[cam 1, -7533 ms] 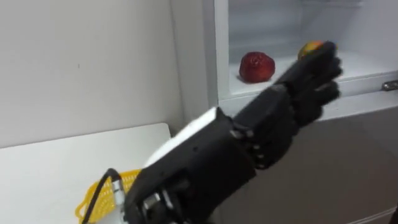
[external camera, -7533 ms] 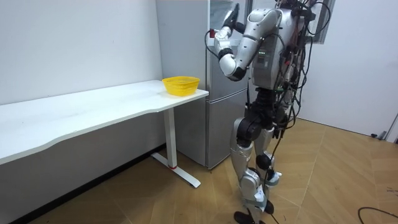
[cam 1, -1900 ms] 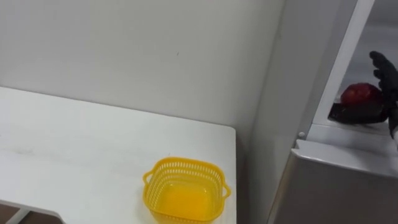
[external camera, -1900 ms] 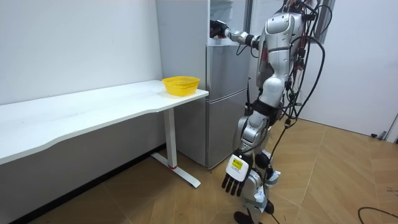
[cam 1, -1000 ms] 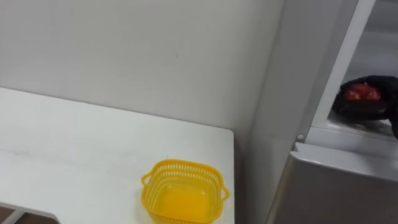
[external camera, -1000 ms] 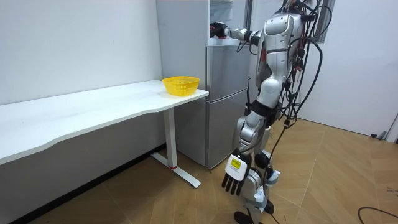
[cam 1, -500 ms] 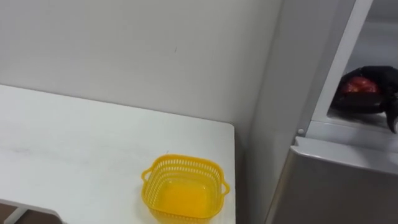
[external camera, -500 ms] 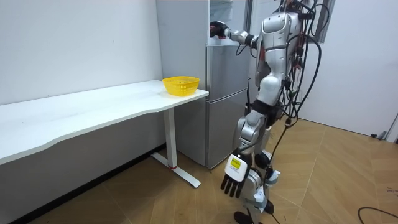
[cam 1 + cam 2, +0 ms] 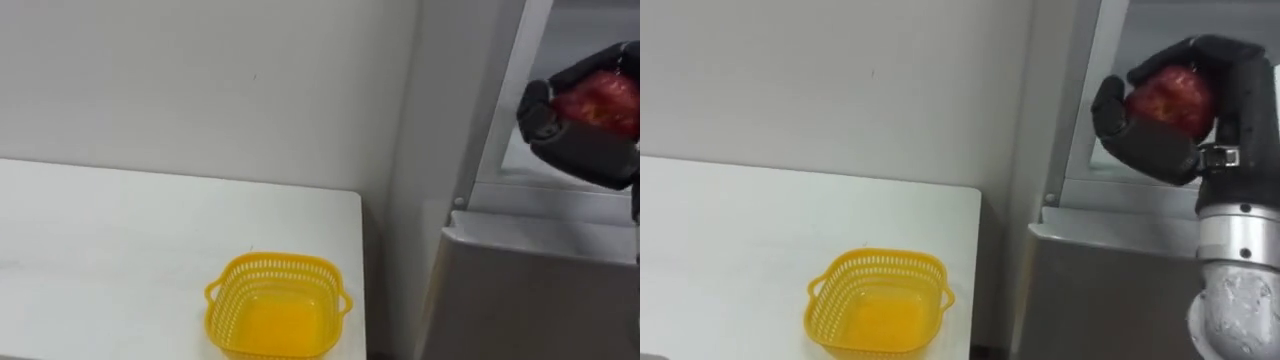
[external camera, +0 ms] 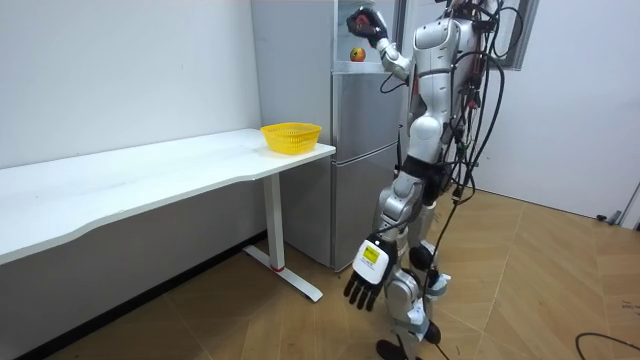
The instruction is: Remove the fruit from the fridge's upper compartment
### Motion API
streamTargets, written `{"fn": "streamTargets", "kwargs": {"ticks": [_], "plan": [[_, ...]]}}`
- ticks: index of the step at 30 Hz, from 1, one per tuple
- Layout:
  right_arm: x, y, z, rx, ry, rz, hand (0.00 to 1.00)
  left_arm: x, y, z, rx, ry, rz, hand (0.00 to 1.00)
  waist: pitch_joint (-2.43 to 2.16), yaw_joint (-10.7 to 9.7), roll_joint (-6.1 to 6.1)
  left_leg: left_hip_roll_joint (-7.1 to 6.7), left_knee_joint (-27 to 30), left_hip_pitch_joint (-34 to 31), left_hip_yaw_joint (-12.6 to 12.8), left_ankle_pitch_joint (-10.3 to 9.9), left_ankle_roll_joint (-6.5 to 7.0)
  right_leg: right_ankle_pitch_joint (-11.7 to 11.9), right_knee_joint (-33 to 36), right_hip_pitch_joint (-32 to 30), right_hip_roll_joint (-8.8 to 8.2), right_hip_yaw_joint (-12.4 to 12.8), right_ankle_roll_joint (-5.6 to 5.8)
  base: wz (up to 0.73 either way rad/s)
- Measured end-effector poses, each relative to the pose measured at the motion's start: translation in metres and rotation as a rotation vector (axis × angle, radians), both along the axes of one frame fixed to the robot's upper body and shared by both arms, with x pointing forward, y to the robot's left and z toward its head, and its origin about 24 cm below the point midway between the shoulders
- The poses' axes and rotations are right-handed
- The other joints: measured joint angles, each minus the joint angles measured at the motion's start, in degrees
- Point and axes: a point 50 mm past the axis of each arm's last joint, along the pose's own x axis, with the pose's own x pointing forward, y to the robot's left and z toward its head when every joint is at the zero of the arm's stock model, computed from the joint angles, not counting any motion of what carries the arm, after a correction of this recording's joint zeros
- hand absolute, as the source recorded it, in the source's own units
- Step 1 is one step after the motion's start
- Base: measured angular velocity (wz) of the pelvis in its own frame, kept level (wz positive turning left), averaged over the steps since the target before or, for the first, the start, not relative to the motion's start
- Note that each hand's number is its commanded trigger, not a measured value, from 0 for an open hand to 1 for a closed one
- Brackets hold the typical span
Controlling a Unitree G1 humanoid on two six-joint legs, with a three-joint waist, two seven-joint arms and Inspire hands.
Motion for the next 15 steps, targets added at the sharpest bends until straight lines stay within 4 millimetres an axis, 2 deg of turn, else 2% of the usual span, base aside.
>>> {"fn": "streamTargets", "kwargs": {"ticks": [3,6,9,15], "plan": [[-0.013,0.01,0.01,-0.02,-0.112,-0.001,1.0,-0.002,-0.001,0.0,-0.004,0.0,-0.001,0.0,0.16,-0.26,0.27,-0.11,0.0,-0.13,0.39,0.0,0.0,0.0,0.13,-0.23,0.0,0.15,0.0,-0.02],[-0.026,0.018,0.02,-0.056,-0.218,0.004,1.0,-0.003,-0.002,-0.001,-0.01,0.002,0.003,0.0,0.06,0.05,0.67,-0.13,-0.29,-0.24,0.26,-0.03,0.01,0.02,0.29,-0.39,0.03,0.19,-0.01,-0.01],[-0.037,0.025,0.027,-0.091,-0.318,-0.006,1.0,-0.004,-0.003,-0.002,-0.014,0.011,0.004,0.0,-0.18,0.09,0.53,-0.08,-0.55,-0.22,-0.2,-0.03,0.0,0.06,0.27,-0.09,-0.01,0.03,-0.07,0.06],[-0.048,0.044,0.03,-0.16,-0.385,0.055,1.0,0.001,-0.009,-0.004,-0.029,0.011,-0.022,0.0,-0.24,0.28,0.43,0.01,-0.54,-0.05,-0.23,0.0,-0.07,0.09,0.21,0.18,0.08,0.11,-0.13,0.02]]}}
